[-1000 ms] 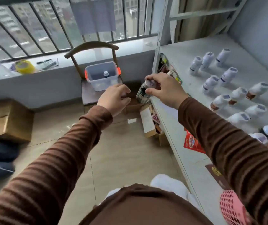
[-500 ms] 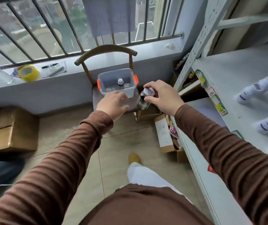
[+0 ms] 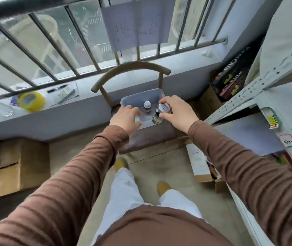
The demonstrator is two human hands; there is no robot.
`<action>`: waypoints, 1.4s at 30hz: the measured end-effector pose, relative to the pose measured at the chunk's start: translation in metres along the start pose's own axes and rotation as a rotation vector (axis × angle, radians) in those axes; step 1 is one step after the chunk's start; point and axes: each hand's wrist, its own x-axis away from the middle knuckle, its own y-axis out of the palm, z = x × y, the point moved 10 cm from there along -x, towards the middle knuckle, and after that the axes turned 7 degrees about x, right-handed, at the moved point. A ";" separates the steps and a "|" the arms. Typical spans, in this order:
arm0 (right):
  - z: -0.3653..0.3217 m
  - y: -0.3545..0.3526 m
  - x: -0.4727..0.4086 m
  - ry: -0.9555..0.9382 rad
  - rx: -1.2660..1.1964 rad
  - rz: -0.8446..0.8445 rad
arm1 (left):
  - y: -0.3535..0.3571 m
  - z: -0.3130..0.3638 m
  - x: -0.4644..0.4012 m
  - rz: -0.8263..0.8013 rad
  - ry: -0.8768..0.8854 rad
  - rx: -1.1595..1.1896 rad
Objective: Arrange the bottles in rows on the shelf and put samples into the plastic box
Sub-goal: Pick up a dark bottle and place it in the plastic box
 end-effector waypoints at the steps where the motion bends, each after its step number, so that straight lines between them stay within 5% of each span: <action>1: -0.003 0.009 -0.012 0.033 -0.010 -0.007 | -0.002 -0.011 -0.011 -0.013 0.006 -0.002; 16: 0.034 0.182 -0.172 0.464 -0.039 -0.107 | 0.055 -0.116 -0.180 -0.218 0.163 -0.057; 29: 0.084 0.321 -0.250 0.534 -0.065 -0.260 | 0.141 -0.154 -0.249 -0.304 0.204 -0.161; 35: 0.085 0.327 -0.239 0.496 -0.189 -0.318 | 0.145 -0.153 -0.247 -0.340 0.191 -0.197; 42: 0.088 0.232 -0.174 0.534 -0.251 -0.148 | 0.097 -0.115 -0.219 -0.305 0.203 -0.205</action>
